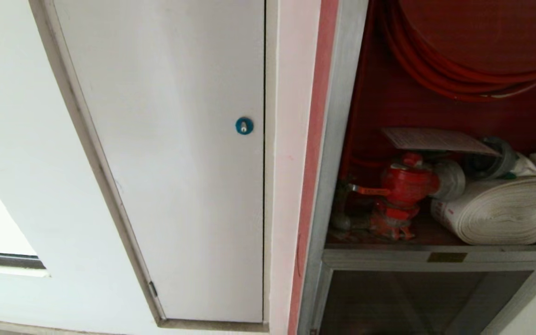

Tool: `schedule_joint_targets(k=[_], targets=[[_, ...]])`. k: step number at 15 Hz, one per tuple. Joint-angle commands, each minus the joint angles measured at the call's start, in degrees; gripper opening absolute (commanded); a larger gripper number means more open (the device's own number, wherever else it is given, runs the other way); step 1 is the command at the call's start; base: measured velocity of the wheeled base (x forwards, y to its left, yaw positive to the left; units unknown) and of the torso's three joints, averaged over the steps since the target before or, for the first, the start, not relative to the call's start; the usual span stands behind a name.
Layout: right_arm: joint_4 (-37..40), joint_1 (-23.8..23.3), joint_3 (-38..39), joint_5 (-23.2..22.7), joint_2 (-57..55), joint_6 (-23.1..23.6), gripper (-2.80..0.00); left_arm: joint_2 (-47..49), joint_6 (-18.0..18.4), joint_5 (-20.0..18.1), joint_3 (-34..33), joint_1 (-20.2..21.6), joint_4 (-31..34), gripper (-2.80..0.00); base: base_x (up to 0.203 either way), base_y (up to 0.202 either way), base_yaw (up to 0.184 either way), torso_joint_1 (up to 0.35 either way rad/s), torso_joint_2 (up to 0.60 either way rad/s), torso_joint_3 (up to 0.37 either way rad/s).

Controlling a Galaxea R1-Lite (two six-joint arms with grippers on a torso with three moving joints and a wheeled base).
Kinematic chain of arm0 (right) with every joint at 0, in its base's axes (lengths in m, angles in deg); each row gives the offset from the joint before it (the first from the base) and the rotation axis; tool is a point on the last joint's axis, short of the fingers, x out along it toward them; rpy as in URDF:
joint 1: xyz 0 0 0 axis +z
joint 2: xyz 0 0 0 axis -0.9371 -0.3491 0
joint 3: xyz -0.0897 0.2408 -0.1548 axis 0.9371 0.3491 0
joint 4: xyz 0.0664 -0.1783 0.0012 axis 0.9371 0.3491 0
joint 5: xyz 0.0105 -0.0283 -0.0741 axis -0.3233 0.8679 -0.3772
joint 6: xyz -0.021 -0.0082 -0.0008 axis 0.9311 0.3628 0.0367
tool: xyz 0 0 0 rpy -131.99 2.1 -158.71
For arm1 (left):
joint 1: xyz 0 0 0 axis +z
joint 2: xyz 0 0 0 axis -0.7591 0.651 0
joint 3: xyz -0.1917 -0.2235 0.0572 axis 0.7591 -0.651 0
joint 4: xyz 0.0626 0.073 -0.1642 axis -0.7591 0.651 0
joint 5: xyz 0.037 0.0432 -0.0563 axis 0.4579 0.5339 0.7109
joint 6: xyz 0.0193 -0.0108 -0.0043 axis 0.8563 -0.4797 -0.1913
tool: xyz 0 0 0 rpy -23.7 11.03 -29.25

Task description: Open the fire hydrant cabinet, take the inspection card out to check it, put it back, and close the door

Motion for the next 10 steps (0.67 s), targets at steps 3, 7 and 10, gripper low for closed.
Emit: schedule_joint_targets(k=[3, 7, 10], targets=[[0.0, 0.0, 0.0, 0.0, 0.2, 0.0, -2.80, 0.1, 0.0, 0.0, -0.4, 0.0, 0.0, -2.80, -0.193, 0.000, 0.001, 0.002, 0.00, 0.005], [0.0, 0.0, 0.0, 0.0, 0.2, 0.0, -2.80, 0.1, 0.0, 0.0, -0.4, 0.0, -0.1, -2.80, -0.196, 0.000, 0.000, 0.003, 0.00, 0.004], [0.0, 0.0, 0.0, 0.0, 0.2, 0.0, -2.80, 0.1, -0.5, 0.1, -0.4, 0.0, 0.0, -2.80, -0.198, 0.000, 0.000, -0.003, 0.00, 0.005]])
